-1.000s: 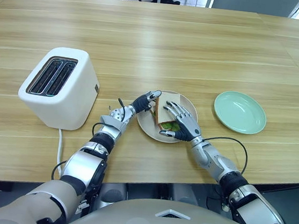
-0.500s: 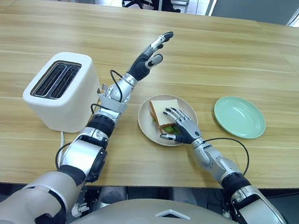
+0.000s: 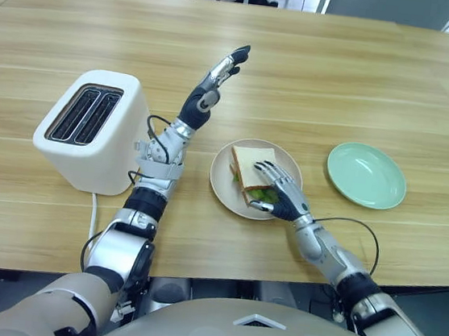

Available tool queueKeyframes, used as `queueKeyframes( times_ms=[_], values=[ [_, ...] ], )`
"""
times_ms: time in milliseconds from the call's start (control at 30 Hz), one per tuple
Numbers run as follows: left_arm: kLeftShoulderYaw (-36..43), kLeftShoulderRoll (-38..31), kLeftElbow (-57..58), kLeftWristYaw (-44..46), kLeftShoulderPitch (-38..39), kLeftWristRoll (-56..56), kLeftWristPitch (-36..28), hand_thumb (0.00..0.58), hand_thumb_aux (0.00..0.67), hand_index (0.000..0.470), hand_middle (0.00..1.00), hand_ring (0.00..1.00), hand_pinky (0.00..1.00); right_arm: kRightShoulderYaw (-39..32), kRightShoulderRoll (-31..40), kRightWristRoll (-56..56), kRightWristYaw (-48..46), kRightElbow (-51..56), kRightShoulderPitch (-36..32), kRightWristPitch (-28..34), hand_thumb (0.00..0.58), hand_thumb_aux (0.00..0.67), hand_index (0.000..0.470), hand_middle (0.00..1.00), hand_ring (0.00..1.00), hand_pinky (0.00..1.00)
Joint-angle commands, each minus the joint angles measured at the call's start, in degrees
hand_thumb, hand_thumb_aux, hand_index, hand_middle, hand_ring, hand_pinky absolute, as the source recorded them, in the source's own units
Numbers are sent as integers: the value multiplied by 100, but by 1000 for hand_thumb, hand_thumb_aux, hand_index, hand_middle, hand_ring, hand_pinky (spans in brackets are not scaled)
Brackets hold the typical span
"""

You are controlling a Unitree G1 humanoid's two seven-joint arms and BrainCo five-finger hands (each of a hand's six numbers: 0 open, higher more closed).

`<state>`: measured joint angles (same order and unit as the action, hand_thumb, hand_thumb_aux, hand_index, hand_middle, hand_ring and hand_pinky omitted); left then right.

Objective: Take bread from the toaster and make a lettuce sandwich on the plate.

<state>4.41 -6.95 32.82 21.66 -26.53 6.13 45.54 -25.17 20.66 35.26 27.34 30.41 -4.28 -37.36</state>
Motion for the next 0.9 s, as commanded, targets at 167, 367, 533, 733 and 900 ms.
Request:
queueKeyframes(
  times_ms=[167, 367, 533, 733, 900],
  values=[
    [254, -214, -1784, 1745, 811, 1790, -792, 580, 670, 460, 1000, 1000, 1000, 603, 268, -3303, -1829, -1830, 428, -1141, 580, 670, 460, 118, 118, 118],
    [669, -638, -2342, 2931, 1359, 2035, -1240, 580, 670, 460, 1000, 1000, 1000, 1010, 531, -4143, -2884, -2130, 496, -965, 580, 670, 460, 1000, 1000, 1000],
    [1510, -1399, -2069, 3873, 1917, 927, -1062, 580, 670, 460, 1000, 1000, 1000, 849, 1050, -3435, -3890, -1813, 574, -611, 580, 670, 460, 1000, 1000, 1000],
    [1814, -1538, -1608, 3824, 2003, 160, -872, 580, 670, 460, 1000, 1000, 1000, 768, 1429, -2631, -4502, -1159, 678, -441, 580, 670, 460, 1000, 1000, 1000],
    [1966, -1491, -1312, 3849, 2057, -79, -734, 580, 670, 460, 1000, 1000, 1000, 573, 1637, -2292, -5025, -958, 919, -344, 580, 670, 460, 1000, 1000, 1000]
  ],
)
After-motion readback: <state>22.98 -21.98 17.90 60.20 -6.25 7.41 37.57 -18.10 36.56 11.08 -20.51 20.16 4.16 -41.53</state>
